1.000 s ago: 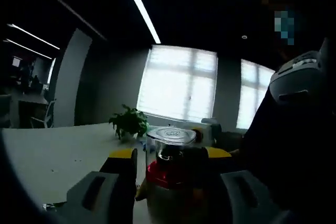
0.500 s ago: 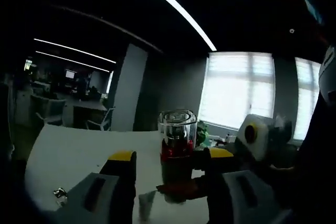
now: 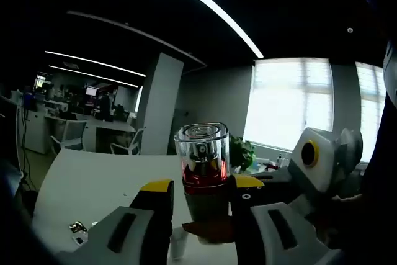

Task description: Arrange the skincare products in the storage area until every visible bottle or jar stands upright without overlapping.

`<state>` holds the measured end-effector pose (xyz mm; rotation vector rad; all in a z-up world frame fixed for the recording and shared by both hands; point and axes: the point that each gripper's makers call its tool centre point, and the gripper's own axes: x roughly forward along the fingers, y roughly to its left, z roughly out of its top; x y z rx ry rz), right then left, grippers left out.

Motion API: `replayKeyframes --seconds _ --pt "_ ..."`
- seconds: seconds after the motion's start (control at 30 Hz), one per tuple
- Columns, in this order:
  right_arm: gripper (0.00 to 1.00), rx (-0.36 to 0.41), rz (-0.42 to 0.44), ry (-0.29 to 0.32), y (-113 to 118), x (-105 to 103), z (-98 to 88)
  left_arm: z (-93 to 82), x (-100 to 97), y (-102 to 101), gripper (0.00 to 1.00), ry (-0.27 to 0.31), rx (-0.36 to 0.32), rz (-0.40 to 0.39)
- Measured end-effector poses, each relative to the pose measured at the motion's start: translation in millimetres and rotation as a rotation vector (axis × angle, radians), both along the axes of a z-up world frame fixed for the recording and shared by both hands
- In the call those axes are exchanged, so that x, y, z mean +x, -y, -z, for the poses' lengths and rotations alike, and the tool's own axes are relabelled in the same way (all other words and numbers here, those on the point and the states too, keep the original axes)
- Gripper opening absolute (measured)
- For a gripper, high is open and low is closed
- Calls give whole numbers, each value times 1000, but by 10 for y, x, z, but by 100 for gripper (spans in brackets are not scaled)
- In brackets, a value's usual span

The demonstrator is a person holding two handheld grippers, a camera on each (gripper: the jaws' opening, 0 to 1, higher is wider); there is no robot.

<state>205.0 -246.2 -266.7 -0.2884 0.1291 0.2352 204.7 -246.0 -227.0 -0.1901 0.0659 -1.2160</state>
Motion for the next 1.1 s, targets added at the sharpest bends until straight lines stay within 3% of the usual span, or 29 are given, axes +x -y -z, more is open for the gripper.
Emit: replayKeyframes --seconds 0.1,0.27,0.33,0.4,0.47,0.53,0.63,0.77,0.87,1.0,1.1 --pt "21 7 7 2 10 -3 -13 -14 -53 18 25 21 0 18" --pt "22 5 14 9 8 -7 -48 -35 -35 14 24 -12 -1 50" --pt "22 29 22 11 4 -5 -67 -63 -33 25 24 -1 11 87" --pt "22 78 16 16 -6 12 -116 -78 -21 41 23 -40 33 145" --pt "23 81 0 37 -23 18 -191 -169 -17 41 23 -40 37 207" --pt "24 63 -58 33 -85 25 -250 -206 35 12 23 -13 67 258" --pt "25 199 -163 14 -174 3 -322 -272 -1 0 23 39 105 333" --pt "26 160 -321 -3 -212 -65 -311 -278 -93 -8 23 79 132 430" --pt "26 223 -477 -59 -264 -157 -316 -276 -198 -7 23 69 123 502" --pt "27 184 -637 -84 -359 -298 -318 -288 -418 -11 23 104 115 630" --pt "26 174 -683 -98 -385 -349 -320 -297 -514 -2 23 142 121 681"
